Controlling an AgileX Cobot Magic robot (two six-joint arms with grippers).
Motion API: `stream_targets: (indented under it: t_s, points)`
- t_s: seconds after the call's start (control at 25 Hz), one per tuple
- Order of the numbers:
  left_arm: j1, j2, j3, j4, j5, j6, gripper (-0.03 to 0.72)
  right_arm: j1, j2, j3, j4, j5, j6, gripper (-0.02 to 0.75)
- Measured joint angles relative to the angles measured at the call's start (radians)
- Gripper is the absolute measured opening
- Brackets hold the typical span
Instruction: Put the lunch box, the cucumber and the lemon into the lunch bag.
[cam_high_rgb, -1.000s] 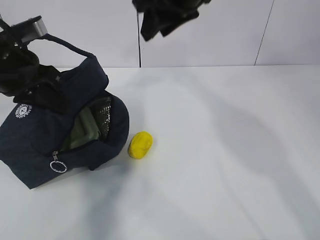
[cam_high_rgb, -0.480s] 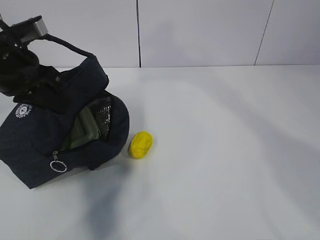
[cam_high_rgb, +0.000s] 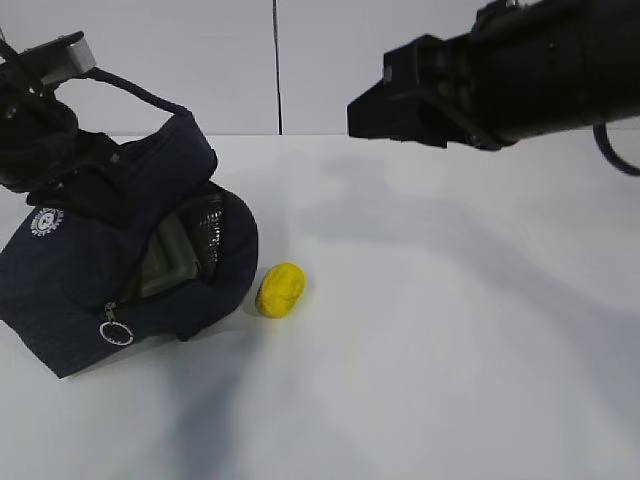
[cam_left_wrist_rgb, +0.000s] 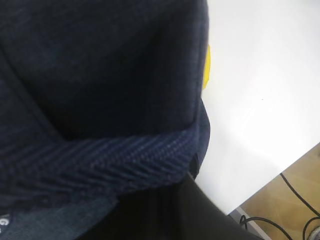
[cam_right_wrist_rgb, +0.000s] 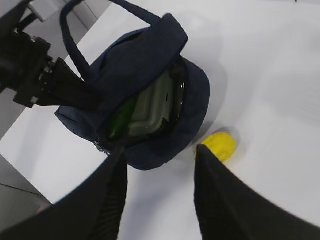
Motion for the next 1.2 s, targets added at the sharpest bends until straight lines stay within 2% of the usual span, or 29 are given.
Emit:
stream_targets:
  t_s: [0.32,0.6,0.76,0.92,1.2]
  points:
    - [0.0,0.0,0.0,0.0,0.0,0.002,-0.008,0.0,0.17,0.029,0.237,-0.008,-0.027,0.334]
    - [0.0,0.0,0.0,0.0,0.0,0.002,-0.008,0.0,0.35,0.029,0.534,0.014,-0.199,0.456]
    - [0.0,0.0,0.0,0.0,0.0,0.002,-0.008,0.0,0.437,0.021,0.684,0.016,-0.271,0.476]
    - [0.0,0.0,0.0,0.0,0.0,0.003,-0.008,0.0,0.507,-0.018,0.744,0.014,-0.296,0.477]
    - [0.0,0.0,0.0,0.0,0.002,0.007,-0.008,0.0,0.613,-0.082,0.752,0.012,-0.298,0.477]
